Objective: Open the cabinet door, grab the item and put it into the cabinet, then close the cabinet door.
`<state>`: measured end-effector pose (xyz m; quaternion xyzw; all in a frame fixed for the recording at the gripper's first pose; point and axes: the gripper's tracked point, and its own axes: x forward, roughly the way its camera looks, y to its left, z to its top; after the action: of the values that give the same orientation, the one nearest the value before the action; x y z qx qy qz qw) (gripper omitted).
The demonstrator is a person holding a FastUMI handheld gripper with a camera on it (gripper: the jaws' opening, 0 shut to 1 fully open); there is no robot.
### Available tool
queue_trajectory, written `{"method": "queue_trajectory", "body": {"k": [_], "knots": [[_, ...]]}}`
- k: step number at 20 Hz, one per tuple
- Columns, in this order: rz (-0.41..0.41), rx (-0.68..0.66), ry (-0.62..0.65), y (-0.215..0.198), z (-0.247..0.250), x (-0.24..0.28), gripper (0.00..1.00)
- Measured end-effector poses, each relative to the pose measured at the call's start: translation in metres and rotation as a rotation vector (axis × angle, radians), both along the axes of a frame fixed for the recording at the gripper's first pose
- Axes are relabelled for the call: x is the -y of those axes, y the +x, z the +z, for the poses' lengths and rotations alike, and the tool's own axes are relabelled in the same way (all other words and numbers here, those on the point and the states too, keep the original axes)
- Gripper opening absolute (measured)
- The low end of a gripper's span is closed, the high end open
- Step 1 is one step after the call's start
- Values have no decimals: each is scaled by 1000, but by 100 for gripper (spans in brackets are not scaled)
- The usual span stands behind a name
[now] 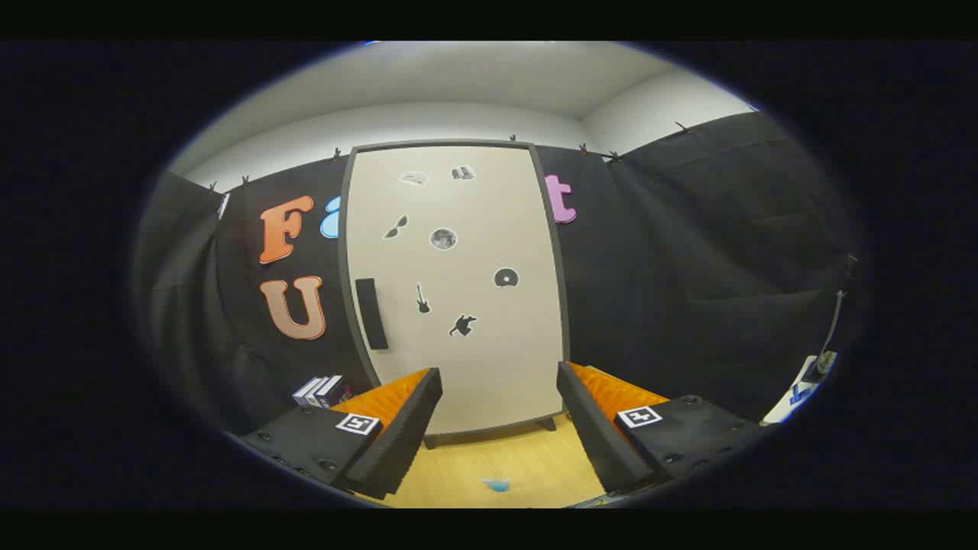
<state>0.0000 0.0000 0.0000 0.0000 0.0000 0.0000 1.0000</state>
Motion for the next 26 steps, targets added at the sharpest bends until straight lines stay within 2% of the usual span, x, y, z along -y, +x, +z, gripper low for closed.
{"method": "queue_trajectory", "body": {"k": [16, 21, 26], "knots": [[-19, -25, -9, 13, -11, -13, 98], [32, -44, -32, 25, -16, -45, 98], [106, -43, -66, 56, -11, -96, 98]]}}
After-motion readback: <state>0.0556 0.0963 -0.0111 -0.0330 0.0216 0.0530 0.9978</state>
